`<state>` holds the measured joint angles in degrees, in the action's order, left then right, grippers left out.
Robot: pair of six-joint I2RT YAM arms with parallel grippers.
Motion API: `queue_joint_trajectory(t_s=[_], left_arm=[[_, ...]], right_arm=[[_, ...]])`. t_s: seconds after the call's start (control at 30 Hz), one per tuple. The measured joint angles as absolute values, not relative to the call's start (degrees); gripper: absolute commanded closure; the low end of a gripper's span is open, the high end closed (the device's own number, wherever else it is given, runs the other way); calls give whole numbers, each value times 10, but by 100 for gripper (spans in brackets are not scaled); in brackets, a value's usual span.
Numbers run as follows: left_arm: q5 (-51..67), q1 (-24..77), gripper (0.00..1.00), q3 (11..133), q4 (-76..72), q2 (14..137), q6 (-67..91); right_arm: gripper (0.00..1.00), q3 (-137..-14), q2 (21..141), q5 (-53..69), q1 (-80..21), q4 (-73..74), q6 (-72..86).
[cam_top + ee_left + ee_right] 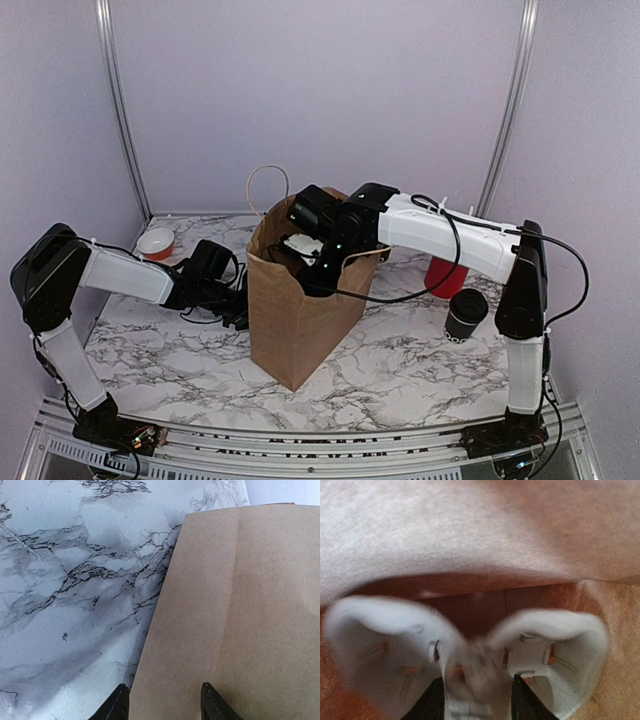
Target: Pack the takeout coffee
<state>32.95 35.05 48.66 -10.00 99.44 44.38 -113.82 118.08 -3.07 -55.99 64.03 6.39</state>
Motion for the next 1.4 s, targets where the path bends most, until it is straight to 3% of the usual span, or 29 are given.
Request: queue_joint_trajectory(t_s=[0.2, 0.33, 0.83, 1.4], left_arm=[[329, 350, 50, 487, -100, 994, 444], [329, 350, 50, 487, -100, 994, 444], [325, 350, 50, 488, -89, 994, 434], [325, 350, 51, 487, -93, 994, 437]], right_arm=[[37, -1153, 1182, -31, -560, 646, 64], [34, -1164, 1182, -34, -560, 654, 66], [34, -1219, 1183, -48, -561, 688, 73], [40, -1278, 1189, -61, -564, 719, 82]])
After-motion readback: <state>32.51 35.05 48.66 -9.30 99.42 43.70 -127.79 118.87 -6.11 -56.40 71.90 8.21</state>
